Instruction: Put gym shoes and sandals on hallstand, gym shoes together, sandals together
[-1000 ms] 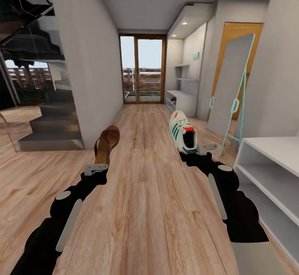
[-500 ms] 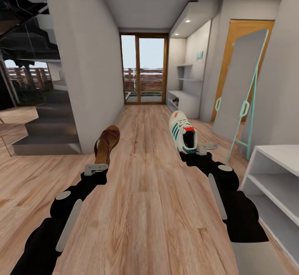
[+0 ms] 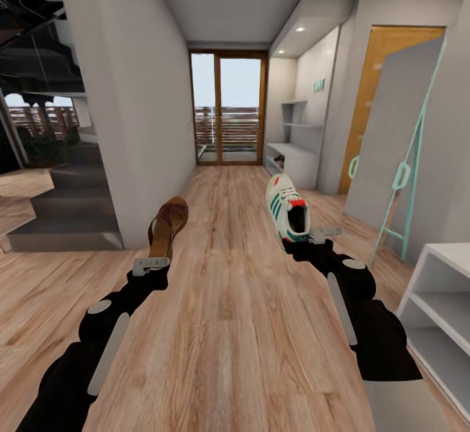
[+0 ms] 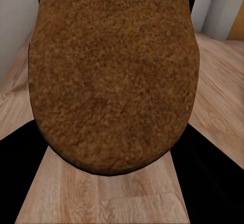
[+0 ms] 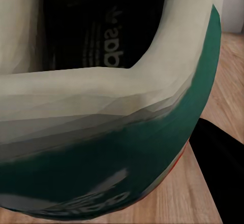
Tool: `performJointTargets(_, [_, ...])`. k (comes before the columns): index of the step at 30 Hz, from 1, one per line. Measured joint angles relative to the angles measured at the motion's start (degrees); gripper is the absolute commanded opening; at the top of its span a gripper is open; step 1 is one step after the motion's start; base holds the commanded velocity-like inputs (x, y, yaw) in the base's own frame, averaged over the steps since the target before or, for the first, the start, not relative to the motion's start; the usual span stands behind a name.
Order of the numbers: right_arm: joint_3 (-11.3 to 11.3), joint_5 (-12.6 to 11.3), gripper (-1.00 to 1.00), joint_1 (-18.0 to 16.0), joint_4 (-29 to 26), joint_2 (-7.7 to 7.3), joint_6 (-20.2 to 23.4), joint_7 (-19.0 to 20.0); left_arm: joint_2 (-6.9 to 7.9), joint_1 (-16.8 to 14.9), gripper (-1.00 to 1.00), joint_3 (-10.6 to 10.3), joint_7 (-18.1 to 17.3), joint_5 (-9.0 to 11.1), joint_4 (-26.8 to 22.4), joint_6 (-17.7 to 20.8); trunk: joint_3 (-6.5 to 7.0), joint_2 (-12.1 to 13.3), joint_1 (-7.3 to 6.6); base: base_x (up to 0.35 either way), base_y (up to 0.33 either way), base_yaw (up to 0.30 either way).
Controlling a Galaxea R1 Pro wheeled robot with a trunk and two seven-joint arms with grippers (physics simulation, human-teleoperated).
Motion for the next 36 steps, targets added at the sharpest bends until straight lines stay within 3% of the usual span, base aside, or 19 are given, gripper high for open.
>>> performJointTargets(11, [0.0,0.0,-1.00,0.0,0.0,0.00,0.0,0.0,0.21,0.0,-1.00,0.3,0.0,0.0,-0.1,0.0,0.00,0.0,0.00,0.344,0.000,0.000])
performJointTargets(22, [0.0,0.0,-1.00,0.0,0.0,0.00,0.0,0.0,0.27,0.0,-1.00,2.8,0.0,0.0,-0.1,0.1,0.00,0.0,0.00,0.344,0.000,0.000])
performJointTargets(36, [0.0,-0.1,-1.00,0.0,0.0,-0.01,0.0,0.0,0.25,0.0,-1.00,3.0,0.0,0.0,0.0,0.1,0.00,0.0,0.00,0.344,0.000,0.000])
